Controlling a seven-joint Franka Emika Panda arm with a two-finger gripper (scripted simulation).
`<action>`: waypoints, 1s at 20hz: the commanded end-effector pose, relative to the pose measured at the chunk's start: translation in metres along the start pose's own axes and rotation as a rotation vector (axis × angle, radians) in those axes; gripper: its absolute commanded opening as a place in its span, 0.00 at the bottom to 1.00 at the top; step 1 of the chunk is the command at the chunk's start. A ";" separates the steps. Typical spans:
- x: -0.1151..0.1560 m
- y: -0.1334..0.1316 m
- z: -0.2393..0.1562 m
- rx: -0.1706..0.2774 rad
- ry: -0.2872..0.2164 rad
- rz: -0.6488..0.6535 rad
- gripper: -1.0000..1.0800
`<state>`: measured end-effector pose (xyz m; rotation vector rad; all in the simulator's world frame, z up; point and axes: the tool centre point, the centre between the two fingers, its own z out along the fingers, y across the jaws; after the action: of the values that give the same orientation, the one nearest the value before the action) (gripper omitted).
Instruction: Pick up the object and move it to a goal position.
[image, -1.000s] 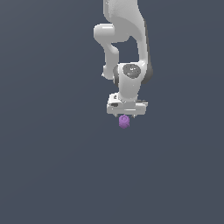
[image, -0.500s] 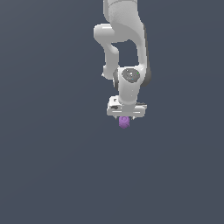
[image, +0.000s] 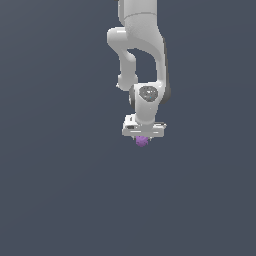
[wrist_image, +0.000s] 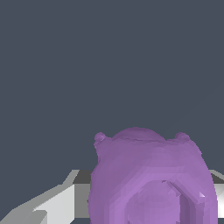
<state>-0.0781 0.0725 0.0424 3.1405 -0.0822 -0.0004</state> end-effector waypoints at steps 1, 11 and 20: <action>0.000 0.000 0.001 0.000 0.000 0.000 0.00; 0.001 0.000 0.000 0.000 0.002 0.000 0.00; 0.020 0.017 -0.021 0.000 0.002 0.000 0.00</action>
<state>-0.0640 0.0595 0.0574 3.1408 -0.0812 0.0015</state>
